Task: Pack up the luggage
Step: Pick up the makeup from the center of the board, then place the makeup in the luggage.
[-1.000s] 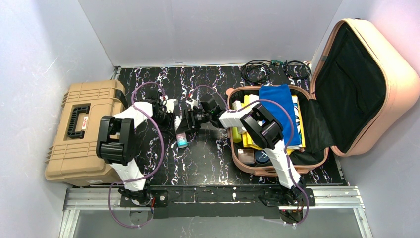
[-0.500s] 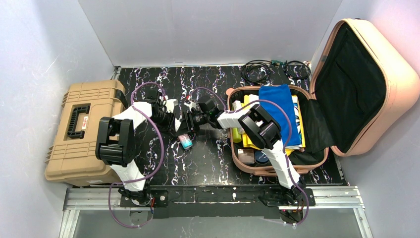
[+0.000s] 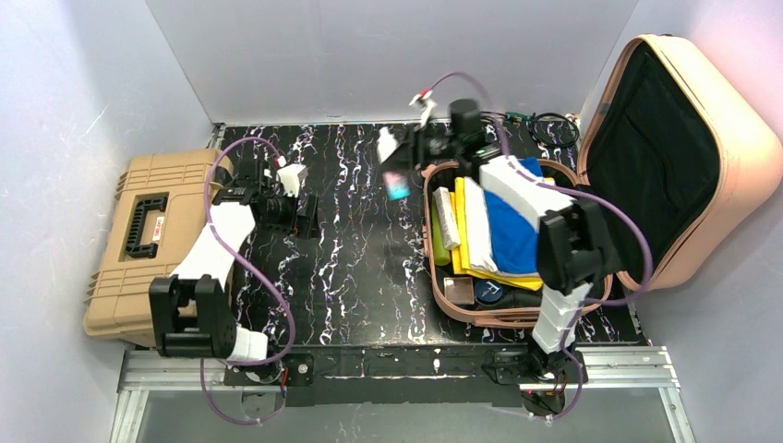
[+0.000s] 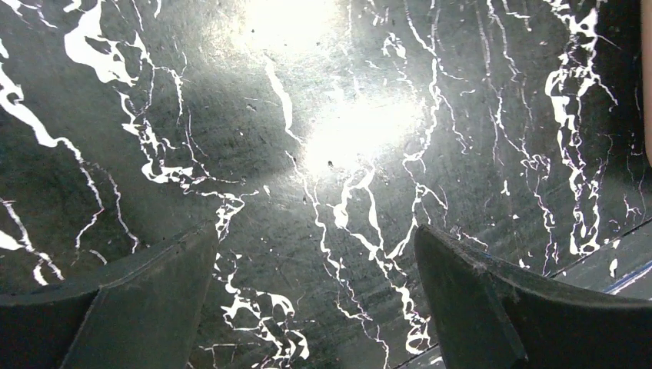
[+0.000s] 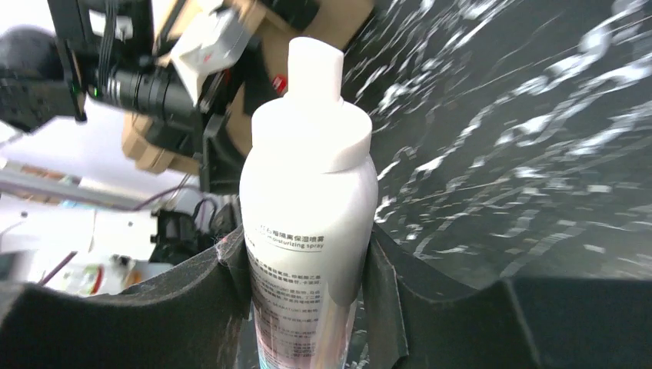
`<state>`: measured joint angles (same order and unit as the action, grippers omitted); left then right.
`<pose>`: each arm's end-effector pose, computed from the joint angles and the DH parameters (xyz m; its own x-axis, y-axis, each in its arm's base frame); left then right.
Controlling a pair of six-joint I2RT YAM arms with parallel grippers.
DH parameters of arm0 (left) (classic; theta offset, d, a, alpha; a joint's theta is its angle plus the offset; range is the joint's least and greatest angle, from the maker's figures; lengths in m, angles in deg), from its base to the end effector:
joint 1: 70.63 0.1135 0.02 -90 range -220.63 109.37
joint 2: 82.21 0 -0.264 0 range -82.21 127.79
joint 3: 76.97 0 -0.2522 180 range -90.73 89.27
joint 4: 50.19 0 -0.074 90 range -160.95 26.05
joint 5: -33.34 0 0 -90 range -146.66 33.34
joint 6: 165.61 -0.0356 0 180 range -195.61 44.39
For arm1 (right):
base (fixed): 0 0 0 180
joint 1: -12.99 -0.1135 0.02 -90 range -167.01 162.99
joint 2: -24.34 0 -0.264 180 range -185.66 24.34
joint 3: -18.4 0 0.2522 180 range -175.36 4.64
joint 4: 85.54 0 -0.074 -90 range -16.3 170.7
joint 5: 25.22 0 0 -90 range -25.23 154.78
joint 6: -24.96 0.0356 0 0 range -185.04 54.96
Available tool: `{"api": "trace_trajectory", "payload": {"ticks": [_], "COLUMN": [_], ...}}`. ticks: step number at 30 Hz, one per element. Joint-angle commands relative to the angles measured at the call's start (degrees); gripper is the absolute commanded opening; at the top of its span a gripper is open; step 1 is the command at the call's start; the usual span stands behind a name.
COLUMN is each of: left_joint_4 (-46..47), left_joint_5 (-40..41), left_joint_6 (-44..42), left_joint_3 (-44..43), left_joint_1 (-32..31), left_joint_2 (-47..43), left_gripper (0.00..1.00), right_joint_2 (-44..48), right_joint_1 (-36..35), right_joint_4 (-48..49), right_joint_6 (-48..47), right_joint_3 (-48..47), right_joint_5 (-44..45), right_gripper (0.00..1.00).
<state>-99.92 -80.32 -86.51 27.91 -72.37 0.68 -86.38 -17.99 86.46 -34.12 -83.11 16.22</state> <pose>0.2939 -0.0232 0.2515 -0.7818 0.1970 -0.5916 0.3984 0.8877 -0.2308 0.3768 0.2574 0.2912 -0.7081 -0.0285 -0.7055 -0.6886 0.2488 0.6811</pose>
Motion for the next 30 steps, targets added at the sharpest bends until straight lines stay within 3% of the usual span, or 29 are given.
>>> {"api": "trace_trajectory", "payload": {"ticks": [1, 9, 20, 30], "left_joint_4": [-2.02, -2.23, -1.57, -2.17], "left_joint_5": [0.36, -1.07, -1.43, -1.16], "left_joint_6": [-1.65, -2.91, -2.83, -2.82], "left_joint_3": [2.44, 4.4, 5.96, 4.67], "left_joint_1": [-0.08, -0.08, -0.14, -0.12], "left_joint_2": [-6.76, -13.67, -14.4, -13.11], "left_gripper": [0.98, 0.98, 0.98, 0.98], "right_joint_2": [10.43, 16.4, 17.39, 17.9], "right_joint_1": [7.01, 15.48, 15.69, 15.69], "right_joint_4": [-8.96, -18.38, -23.18, -24.74], "right_joint_6": [-6.53, -12.53, -18.85, -18.57], "right_joint_3": [2.39, 10.03, 20.11, 21.22], "right_joint_5": [0.44, 6.26, 10.27, 9.73], "right_gripper": [0.04, 0.04, 0.11, 0.12]}}
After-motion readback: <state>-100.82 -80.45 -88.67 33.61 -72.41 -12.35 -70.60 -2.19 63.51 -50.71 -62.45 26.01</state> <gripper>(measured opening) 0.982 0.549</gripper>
